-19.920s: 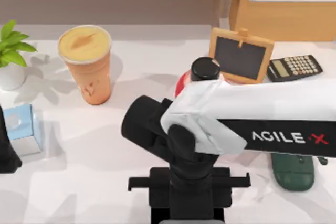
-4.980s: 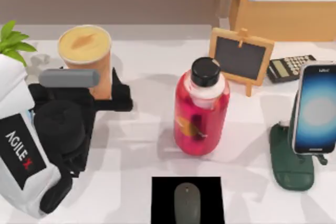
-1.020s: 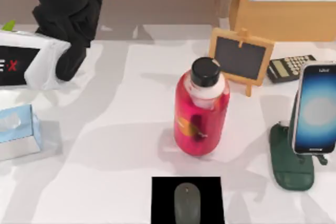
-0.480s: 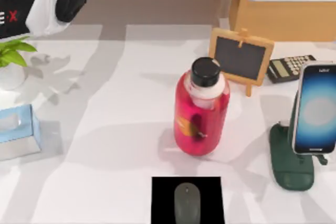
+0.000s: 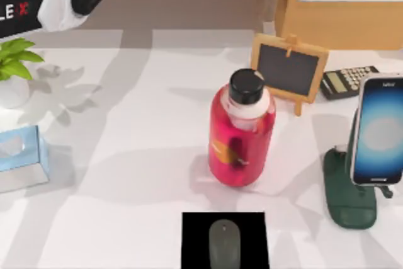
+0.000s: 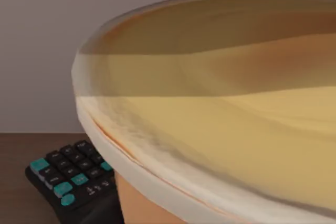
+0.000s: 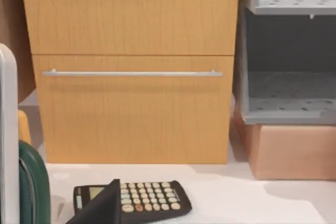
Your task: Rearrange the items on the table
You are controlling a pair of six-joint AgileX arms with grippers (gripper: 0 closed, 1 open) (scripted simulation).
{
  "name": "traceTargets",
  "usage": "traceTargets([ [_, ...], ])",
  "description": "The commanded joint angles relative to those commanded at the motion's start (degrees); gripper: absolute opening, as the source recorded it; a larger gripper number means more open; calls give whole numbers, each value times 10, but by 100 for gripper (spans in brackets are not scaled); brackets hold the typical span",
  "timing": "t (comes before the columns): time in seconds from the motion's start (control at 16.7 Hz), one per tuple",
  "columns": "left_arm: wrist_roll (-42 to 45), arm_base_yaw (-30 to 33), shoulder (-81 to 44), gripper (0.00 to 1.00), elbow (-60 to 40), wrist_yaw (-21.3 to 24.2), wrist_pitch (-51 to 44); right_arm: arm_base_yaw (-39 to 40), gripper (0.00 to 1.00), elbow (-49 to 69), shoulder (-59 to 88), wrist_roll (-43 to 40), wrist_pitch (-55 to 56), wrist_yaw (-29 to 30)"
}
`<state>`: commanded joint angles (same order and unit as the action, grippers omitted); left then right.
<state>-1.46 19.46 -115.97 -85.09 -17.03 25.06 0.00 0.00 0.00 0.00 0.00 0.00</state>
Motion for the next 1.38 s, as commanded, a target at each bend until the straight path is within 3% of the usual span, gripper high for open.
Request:
traceTargets([
  [0.54,0,0,0,0,0,0,0,0,100,0,0,0,0,0],
  [1.32,0,0,0,98,0,0,0,0,100,0,0,0,0,0],
  [1.38,0,0,0,100,0,0,0,0,100,0,0,0,0,0],
])
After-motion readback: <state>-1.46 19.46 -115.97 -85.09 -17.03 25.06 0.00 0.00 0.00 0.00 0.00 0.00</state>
